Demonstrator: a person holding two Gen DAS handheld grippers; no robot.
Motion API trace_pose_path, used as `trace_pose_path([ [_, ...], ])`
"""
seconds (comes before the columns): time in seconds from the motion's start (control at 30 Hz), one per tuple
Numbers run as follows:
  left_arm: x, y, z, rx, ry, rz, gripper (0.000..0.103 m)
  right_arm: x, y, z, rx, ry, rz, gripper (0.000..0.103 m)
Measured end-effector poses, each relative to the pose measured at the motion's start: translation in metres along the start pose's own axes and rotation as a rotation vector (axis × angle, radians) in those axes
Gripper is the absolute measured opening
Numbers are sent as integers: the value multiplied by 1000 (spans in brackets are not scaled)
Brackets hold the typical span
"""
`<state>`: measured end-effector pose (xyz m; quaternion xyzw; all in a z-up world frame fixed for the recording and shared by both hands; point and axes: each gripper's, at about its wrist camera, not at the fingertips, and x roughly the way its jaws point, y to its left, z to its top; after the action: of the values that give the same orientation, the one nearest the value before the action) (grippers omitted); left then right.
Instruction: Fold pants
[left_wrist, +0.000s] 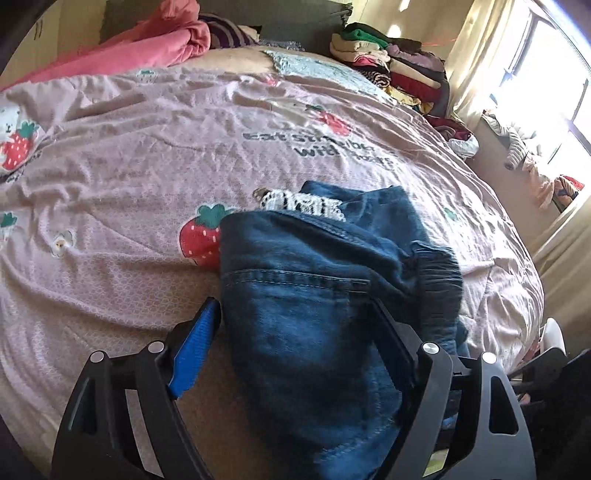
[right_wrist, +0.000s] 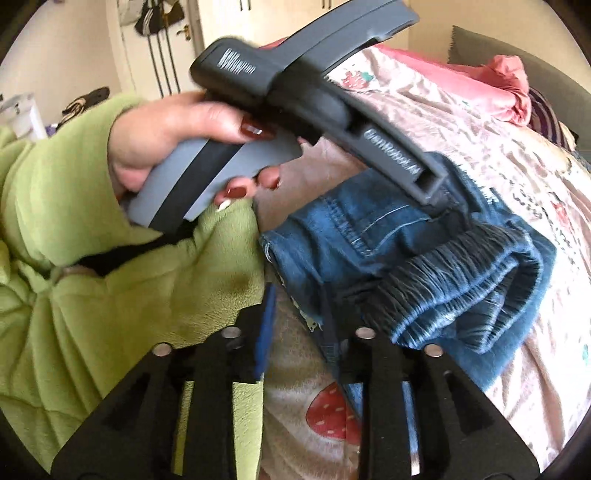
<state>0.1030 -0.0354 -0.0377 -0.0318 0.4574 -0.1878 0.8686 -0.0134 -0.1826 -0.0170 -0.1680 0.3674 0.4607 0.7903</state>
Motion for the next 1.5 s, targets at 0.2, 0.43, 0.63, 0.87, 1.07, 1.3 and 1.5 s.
trace_pose_path([
  [0.2, -16, -7, 1, 17, -35, 5, 87, -10, 0, -1, 43, -20, -22, 30],
  [0.43, -32, -12, 0, 23, -62, 20, 87, -22, -12, -1, 105, -61, -43, 41],
  [0.63, -44, -14, -2, 34, -85, 35, 96, -35, -19, 3, 133, -101, -90, 51],
  [0.87, -57, -15, -5, 35, -105, 57, 98, -47, -18, 5, 142, -141, -121, 65],
  [1.07, -67, -14, -7, 32, -120, 78, 98, -55, -15, 8, 146, -166, -153, 71],
  [1.3, -79, -14, -10, 31, -141, 100, 98, -66, -14, 14, 161, -212, -196, 81],
  [1.5, -85, -15, -12, 32, -155, 129, 98, -75, -16, 18, 181, -244, -237, 84],
])
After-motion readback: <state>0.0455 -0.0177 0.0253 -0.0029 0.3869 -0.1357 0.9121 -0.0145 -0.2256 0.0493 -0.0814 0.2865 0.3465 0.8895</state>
